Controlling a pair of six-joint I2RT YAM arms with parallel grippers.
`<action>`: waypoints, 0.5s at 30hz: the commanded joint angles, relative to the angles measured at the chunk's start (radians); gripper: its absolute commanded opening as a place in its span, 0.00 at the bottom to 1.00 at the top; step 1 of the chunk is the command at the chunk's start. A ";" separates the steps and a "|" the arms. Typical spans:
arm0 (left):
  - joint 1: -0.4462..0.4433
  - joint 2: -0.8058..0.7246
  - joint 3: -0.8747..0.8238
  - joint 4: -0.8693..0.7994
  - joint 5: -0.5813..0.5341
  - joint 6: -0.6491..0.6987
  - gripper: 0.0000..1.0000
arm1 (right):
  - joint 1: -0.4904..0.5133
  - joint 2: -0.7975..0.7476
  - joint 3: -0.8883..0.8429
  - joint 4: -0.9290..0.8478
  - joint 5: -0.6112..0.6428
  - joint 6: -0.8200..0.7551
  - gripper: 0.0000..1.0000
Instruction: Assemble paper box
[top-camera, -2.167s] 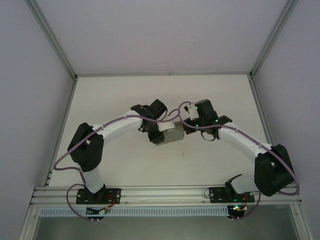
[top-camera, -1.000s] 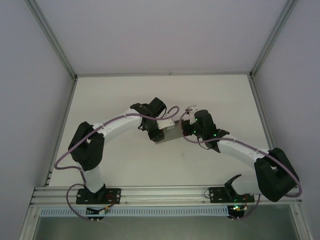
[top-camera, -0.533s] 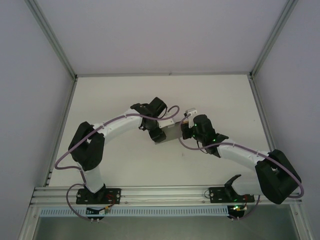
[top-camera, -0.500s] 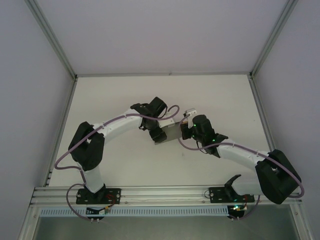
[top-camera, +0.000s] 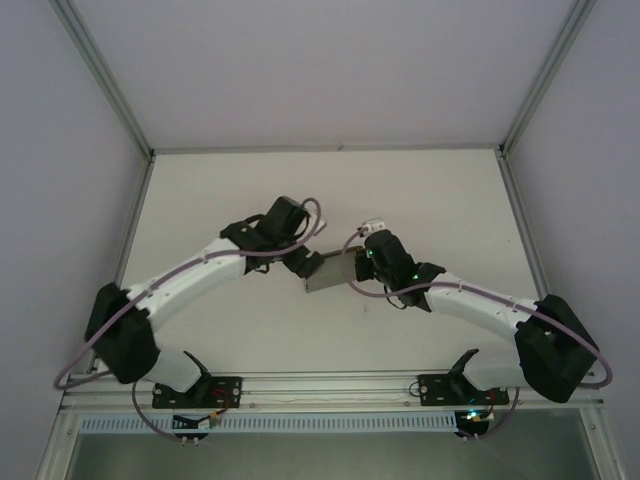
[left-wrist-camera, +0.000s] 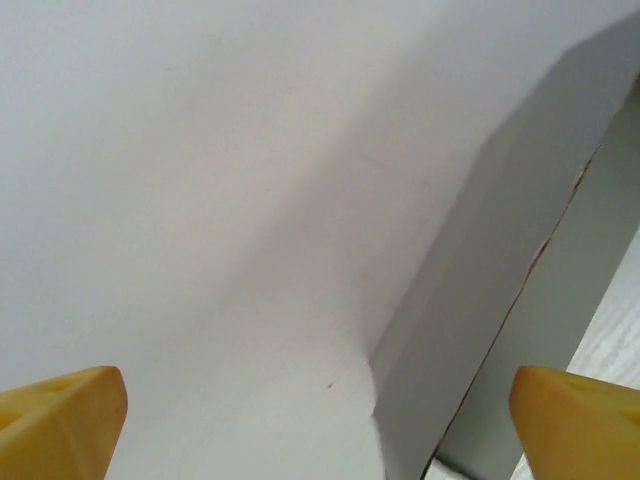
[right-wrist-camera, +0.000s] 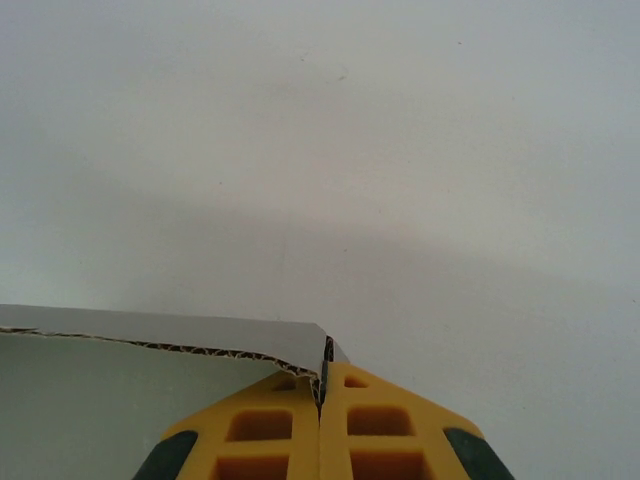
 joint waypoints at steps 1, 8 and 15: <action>0.037 -0.078 -0.065 0.004 -0.077 -0.248 0.86 | 0.009 0.035 0.012 -0.111 0.047 0.063 0.00; 0.048 -0.094 -0.119 0.032 0.138 -0.316 0.59 | 0.027 0.052 0.046 -0.158 0.059 0.099 0.00; 0.048 -0.005 -0.056 0.039 0.193 -0.305 0.26 | 0.047 0.062 0.068 -0.186 0.071 0.098 0.00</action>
